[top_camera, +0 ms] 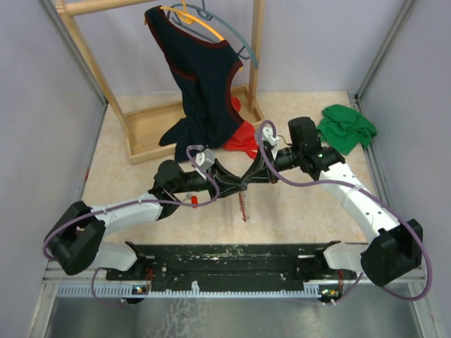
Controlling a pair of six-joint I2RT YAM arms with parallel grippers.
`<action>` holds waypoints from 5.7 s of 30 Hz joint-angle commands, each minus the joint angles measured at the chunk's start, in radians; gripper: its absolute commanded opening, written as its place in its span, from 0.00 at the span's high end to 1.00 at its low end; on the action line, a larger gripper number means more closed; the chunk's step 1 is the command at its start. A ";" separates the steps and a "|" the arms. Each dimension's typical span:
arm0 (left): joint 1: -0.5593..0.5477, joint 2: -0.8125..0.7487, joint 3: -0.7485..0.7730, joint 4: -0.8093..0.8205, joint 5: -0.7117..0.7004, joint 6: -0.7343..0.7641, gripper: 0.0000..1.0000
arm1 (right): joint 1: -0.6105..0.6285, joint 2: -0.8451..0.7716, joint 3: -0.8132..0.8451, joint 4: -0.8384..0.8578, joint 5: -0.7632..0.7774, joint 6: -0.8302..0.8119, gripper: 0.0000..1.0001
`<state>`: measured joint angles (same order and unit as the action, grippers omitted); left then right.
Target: Remove the keys from the keyring
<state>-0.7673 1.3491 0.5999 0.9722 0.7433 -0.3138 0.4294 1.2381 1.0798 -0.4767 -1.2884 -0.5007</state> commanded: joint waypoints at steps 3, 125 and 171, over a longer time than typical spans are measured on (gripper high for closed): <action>-0.003 0.006 -0.009 0.020 0.005 -0.002 0.67 | 0.000 -0.014 0.035 0.005 -0.047 0.006 1.00; -0.050 0.035 -0.209 0.239 -0.140 0.427 0.71 | -0.073 0.017 0.059 -0.300 -0.023 -0.339 1.00; -0.050 0.194 -0.090 0.258 0.024 0.294 0.83 | -0.073 0.020 0.051 -0.299 -0.040 -0.341 1.00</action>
<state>-0.8139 1.5284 0.4911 1.1896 0.7506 -0.0048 0.3634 1.2648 1.0882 -0.7792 -1.2778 -0.8200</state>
